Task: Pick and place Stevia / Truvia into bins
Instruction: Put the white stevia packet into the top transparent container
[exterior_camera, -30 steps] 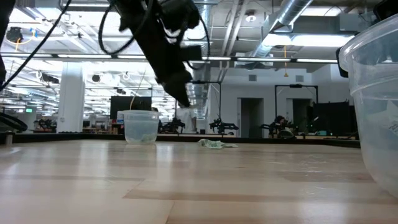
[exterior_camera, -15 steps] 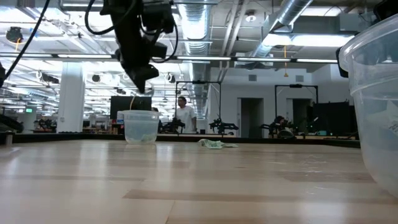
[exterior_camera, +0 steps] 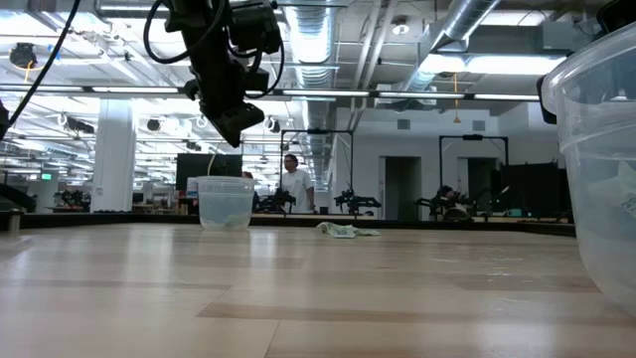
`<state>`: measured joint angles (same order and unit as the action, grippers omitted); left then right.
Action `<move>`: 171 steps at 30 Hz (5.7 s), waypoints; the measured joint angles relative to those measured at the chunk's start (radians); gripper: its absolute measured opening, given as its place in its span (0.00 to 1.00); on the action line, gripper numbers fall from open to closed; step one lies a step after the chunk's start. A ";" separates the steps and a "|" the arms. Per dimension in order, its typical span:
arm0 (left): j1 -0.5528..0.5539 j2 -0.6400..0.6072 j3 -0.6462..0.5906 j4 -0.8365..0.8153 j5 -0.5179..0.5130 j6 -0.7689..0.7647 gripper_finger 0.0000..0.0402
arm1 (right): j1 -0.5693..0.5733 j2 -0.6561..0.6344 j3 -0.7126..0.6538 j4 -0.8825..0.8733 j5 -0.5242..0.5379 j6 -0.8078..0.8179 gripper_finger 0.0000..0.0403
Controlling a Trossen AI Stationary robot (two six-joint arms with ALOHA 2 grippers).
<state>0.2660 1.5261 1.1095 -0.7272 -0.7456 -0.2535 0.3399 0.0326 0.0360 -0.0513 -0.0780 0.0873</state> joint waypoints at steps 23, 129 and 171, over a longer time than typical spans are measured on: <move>-0.096 0.116 0.001 0.641 0.615 0.315 0.36 | 0.000 0.000 0.000 0.000 0.000 0.000 0.25; 0.030 0.098 0.050 -0.030 0.145 0.180 0.23 | 0.000 0.006 0.000 0.000 0.000 0.000 0.25; -0.018 0.445 0.061 0.730 0.534 0.174 0.33 | 0.000 0.006 0.000 0.000 0.001 0.000 0.25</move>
<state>0.2484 1.9710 1.1702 0.0030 -0.2118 -0.0799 0.3397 0.0391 0.0360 -0.0509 -0.0772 0.0875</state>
